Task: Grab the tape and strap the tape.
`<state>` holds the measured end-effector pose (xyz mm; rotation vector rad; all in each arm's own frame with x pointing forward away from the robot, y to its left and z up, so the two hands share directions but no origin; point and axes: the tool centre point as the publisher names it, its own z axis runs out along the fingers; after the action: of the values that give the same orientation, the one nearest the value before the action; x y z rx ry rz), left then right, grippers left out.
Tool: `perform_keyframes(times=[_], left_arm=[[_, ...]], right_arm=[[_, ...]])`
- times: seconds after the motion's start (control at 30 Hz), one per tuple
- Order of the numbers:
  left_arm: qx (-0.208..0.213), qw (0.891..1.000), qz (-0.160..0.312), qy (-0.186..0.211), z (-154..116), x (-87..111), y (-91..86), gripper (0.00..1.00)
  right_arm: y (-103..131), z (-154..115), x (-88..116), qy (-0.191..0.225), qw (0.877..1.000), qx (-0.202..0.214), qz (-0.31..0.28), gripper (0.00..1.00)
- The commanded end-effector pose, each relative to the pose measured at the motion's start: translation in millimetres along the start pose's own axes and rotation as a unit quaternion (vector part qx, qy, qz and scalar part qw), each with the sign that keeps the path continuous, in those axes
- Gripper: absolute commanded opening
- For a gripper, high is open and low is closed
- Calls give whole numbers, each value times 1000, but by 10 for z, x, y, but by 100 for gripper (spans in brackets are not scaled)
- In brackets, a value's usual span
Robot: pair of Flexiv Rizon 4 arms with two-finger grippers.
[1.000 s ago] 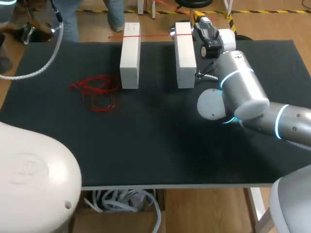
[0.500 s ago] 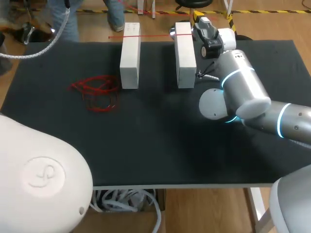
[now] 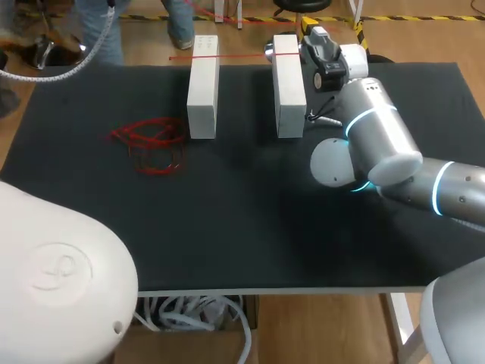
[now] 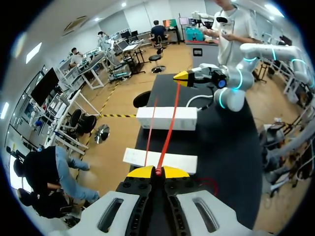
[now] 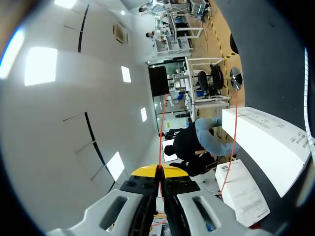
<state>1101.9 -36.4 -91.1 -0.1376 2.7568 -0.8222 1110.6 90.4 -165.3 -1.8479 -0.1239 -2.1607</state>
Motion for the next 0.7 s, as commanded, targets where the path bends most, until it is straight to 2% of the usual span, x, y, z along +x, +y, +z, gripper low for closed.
perform_keyframes(times=[0.03, 0.1, 0.23, 0.33, 0.37, 0.4, 0.5, 0.57, 0.7], left_arm=[[-2, 1000, 0, 1, -1, -3, -6, 0], [-73, 997, 35, -11, -23, 4, -118, 0], [-167, 983, 73, -16, -81, 10, -277, 0], [-245, 964, 105, -5, -125, 17, -384, 0], [-280, 953, 113, 7, -130, 11, -411, 0], [-296, 947, 123, 3, -141, 12, -443, 0], [-344, 930, 127, 27, -156, 3, -502, 0], [-360, 922, 137, 46, -148, -1, -526, 0], [-371, 914, 145, 77, -101, -5, -531, 0]], right_arm=[[22, 8, 6, -1, 1000, 4, 0, 0], [22, 8, 6, -1, 1000, 4, 0, 0], [22, 8, 6, -1, 1000, 4, 0, 0], [22, 8, 6, -1, 1000, 4, 0, 0], [22, 8, 6, -1, 1000, 4, 0, 0], [22, 8, 6, -1, 1000, 4, 0, 0], [22, 8, 6, -1, 1000, 4, 0, 0], [22, 8, 6, -1, 1000, 4, 0, 0], [22, 8, 6, -1, 1000, 4, 0, 0]])
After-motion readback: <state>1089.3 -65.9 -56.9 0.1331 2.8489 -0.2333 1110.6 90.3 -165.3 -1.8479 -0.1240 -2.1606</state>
